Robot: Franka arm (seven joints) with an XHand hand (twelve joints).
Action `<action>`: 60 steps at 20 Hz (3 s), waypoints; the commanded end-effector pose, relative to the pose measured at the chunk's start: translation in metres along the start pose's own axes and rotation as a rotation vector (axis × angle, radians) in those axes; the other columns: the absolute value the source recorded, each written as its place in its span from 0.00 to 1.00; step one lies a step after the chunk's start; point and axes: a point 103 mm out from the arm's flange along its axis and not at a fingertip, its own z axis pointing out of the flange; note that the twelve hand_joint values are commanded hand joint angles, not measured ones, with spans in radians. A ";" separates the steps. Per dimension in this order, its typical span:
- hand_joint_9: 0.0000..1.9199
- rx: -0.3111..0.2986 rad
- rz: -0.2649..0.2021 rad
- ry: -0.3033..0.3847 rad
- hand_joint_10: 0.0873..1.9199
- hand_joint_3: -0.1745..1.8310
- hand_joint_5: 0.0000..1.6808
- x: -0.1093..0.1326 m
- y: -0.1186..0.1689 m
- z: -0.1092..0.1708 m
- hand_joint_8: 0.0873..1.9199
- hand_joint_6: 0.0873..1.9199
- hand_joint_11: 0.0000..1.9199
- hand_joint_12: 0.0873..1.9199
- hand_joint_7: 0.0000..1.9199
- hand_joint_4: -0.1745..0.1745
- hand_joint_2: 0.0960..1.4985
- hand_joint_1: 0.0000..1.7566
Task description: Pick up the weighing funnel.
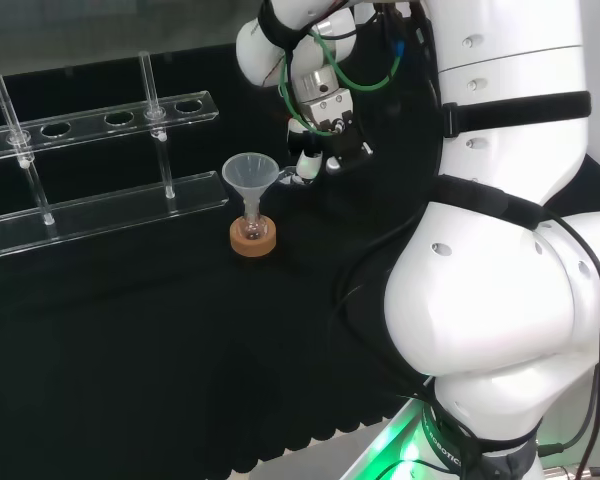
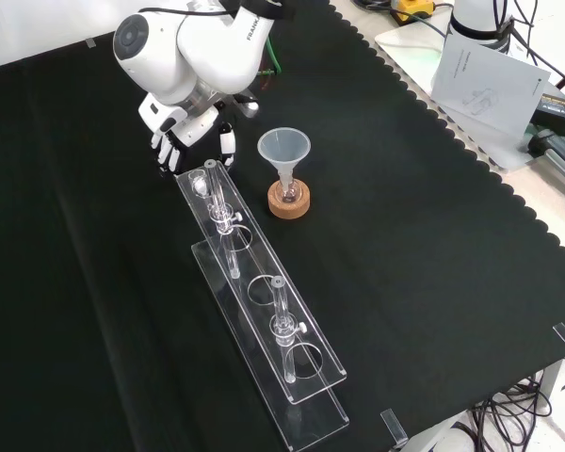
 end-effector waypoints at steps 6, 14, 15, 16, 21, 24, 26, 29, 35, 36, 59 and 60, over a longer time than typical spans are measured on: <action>0.38 0.013 -0.038 0.002 0.22 0.38 0.29 0.011 0.000 -0.001 0.31 0.27 0.23 0.66 0.22 0.42 0.35 0.53; 0.35 -0.005 -0.035 0.004 0.24 0.38 0.26 0.025 -0.002 -0.006 0.33 0.25 0.22 0.67 0.19 0.40 0.33 0.51; 0.35 -0.007 -0.032 0.000 0.24 0.38 0.27 0.026 -0.002 -0.007 0.33 0.25 0.22 0.67 0.20 0.40 0.33 0.50; 0.36 -0.008 -0.028 0.000 0.24 0.38 0.27 0.027 -0.002 -0.007 0.33 0.25 0.22 0.67 0.20 0.40 0.33 0.50; 0.36 -0.003 -0.027 -0.014 0.25 0.38 0.29 0.024 -0.001 -0.004 0.34 0.26 0.23 0.67 0.21 0.41 0.33 0.50; 0.37 0.006 -0.020 -0.012 0.25 0.38 0.30 0.024 0.000 -0.001 0.34 0.26 0.23 0.67 0.22 0.42 0.33 0.50; 0.37 0.006 -0.016 -0.008 0.25 0.38 0.30 0.024 0.000 0.000 0.34 0.26 0.23 0.67 0.22 0.42 0.33 0.50; 0.37 0.006 -0.002 0.029 0.25 0.38 0.30 0.005 -0.002 0.003 0.33 0.26 0.23 0.67 0.22 0.42 0.33 0.50; 0.37 0.011 0.009 -0.008 0.25 0.38 0.33 0.013 0.001 0.004 0.33 0.28 0.23 0.67 0.22 0.44 0.35 0.51; 0.38 0.014 0.007 -0.011 0.25 0.38 0.34 0.017 0.002 0.004 0.33 0.28 0.24 0.67 0.22 0.44 0.35 0.51; 0.39 0.006 -0.001 0.005 0.25 0.38 0.36 -0.006 -0.001 0.010 0.33 0.31 0.24 0.67 0.23 0.46 0.36 0.51; 0.39 0.009 0.002 0.000 0.25 0.38 0.36 -0.004 -0.001 0.010 0.33 0.31 0.24 0.67 0.23 0.47 0.36 0.51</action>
